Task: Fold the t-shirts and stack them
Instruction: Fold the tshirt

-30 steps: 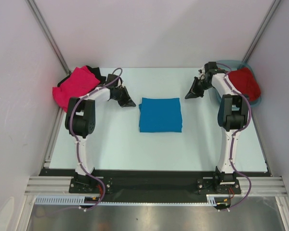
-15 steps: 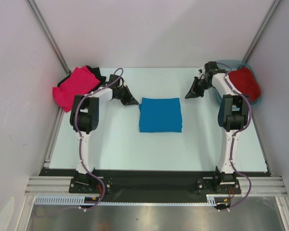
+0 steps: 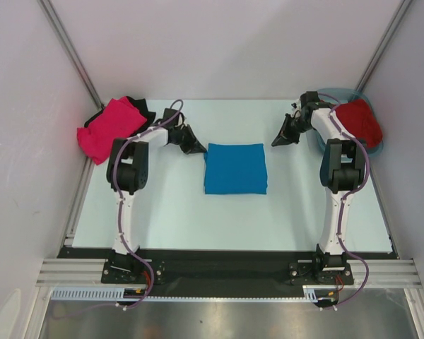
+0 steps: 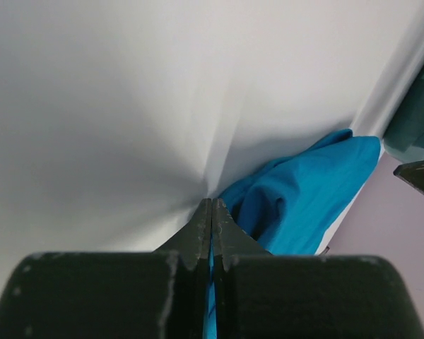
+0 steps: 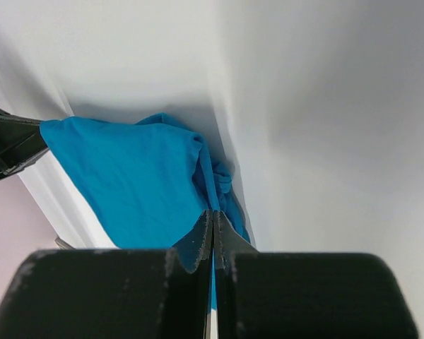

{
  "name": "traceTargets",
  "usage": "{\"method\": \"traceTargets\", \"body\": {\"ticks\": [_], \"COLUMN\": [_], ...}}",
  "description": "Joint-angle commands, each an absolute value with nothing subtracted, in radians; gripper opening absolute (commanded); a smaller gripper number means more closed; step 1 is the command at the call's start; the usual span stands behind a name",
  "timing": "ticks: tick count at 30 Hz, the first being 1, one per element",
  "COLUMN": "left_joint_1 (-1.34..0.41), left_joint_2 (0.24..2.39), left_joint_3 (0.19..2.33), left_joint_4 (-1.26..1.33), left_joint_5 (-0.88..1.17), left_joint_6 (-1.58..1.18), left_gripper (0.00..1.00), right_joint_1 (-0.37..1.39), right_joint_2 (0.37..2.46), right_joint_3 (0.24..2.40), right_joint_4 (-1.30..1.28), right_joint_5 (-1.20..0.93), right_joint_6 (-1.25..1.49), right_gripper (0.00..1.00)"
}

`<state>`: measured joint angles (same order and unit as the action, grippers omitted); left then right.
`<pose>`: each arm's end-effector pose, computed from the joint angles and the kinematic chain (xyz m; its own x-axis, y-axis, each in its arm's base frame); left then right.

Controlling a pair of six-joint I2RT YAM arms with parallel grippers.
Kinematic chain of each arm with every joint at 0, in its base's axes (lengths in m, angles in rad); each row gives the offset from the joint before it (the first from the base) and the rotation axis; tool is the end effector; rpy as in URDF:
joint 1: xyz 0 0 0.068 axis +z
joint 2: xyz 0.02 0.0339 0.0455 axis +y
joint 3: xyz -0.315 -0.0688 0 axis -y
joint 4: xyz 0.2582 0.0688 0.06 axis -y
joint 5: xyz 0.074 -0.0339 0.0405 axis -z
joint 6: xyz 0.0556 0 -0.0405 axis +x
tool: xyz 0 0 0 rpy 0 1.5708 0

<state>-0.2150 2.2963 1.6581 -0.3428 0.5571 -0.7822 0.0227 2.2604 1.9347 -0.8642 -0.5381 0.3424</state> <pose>0.5208 -0.1438 0.1428 -0.9061 -0.4145 -0.0848 -0.2400 0.6687 -0.7037 0.5287 0.0405 0.2177 -0.9447 0.2669 -0.1904 0.1138 0.8116 0.5730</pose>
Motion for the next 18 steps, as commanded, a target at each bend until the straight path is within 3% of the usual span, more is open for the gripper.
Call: {"method": "traceTargets", "body": {"ticks": [1,7,18], "left_joint_1": [-0.256,-0.314,-0.246], "left_joint_2": [2.327,2.375,2.235], "left_joint_3": [1.732,1.816,1.681], "left_joint_4": [-0.35,-0.405,-0.426], "left_joint_5": [0.609,0.65,0.485], "left_joint_6": [-0.805,-0.792,-0.772], "left_gripper": [0.0,0.0,0.0], "right_joint_1": [0.018,0.018,0.018], "right_joint_2": [2.192,2.191,2.189], "right_joint_3": [1.927,1.921,1.905], "right_joint_4": [-0.871,-0.865,-0.867], "right_joint_5": [-0.541,-0.541,-0.551], "right_joint_6": [0.334,0.337,0.325], "right_gripper": [0.0,0.0,0.0]}}
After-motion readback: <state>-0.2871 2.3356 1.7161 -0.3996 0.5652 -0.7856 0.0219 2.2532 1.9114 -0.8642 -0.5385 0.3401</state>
